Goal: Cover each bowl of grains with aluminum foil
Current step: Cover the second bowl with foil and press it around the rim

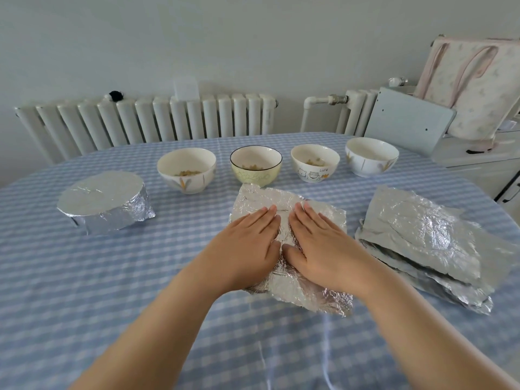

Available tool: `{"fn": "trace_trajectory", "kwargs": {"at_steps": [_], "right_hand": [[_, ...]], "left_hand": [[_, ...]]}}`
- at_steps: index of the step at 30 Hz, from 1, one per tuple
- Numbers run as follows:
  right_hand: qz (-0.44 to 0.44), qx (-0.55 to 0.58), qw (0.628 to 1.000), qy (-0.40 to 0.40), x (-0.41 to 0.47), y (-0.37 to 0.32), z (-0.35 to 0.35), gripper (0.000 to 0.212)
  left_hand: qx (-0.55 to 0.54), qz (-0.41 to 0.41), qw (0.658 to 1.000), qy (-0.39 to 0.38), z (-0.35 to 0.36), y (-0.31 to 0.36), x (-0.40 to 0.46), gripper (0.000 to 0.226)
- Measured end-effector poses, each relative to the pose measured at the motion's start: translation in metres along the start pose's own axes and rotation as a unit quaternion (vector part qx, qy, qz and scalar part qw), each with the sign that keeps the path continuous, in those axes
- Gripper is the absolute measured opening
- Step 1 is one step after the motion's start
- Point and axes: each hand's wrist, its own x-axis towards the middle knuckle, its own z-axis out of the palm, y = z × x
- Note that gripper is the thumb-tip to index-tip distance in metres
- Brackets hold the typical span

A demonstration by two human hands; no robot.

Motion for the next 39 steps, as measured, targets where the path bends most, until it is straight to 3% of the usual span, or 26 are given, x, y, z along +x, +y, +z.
{"fn": "trace_trajectory", "kwargs": {"at_steps": [3, 7, 11, 22, 25, 28, 34, 39], "right_hand": [[-0.004, -0.008, 1.0, -0.01, 0.0, 0.001, -0.001, 0.072], [-0.004, 0.012, 1.0, -0.008, 0.0, 0.001, -0.001, 0.075], [-0.007, 0.053, 0.998, 0.018, 0.001, 0.002, 0.002, 0.089], [0.048, 0.165, 0.982, 0.077, -0.016, 0.004, 0.011, 0.067], [0.067, 0.216, 0.972, 0.071, -0.023, 0.011, 0.017, 0.077], [0.062, 0.23, 0.969, 0.064, -0.032, 0.021, 0.018, 0.097], [0.058, 0.233, 0.969, 0.061, -0.05, 0.033, 0.003, 0.116], [0.018, 0.219, 0.971, 0.095, -0.047, 0.024, -0.019, 0.118]], "left_hand": [[0.003, -0.001, 1.0, -0.01, 0.0, -0.001, 0.0, 0.089], [-0.004, -0.001, 1.0, -0.019, -0.013, 0.002, 0.005, 0.059], [0.0, 0.024, 0.999, -0.027, -0.019, 0.007, 0.022, 0.057], [-0.009, 0.039, 0.998, -0.039, -0.007, 0.003, 0.024, 0.066], [-0.005, 0.043, 0.998, -0.045, -0.009, 0.005, 0.023, 0.053], [-0.006, 0.044, 0.997, -0.056, -0.01, 0.006, 0.024, 0.053], [-0.003, 0.05, 0.997, -0.052, -0.007, 0.006, 0.027, 0.055], [-0.004, 0.063, 0.998, -0.031, -0.002, 0.008, 0.024, 0.081]]}}
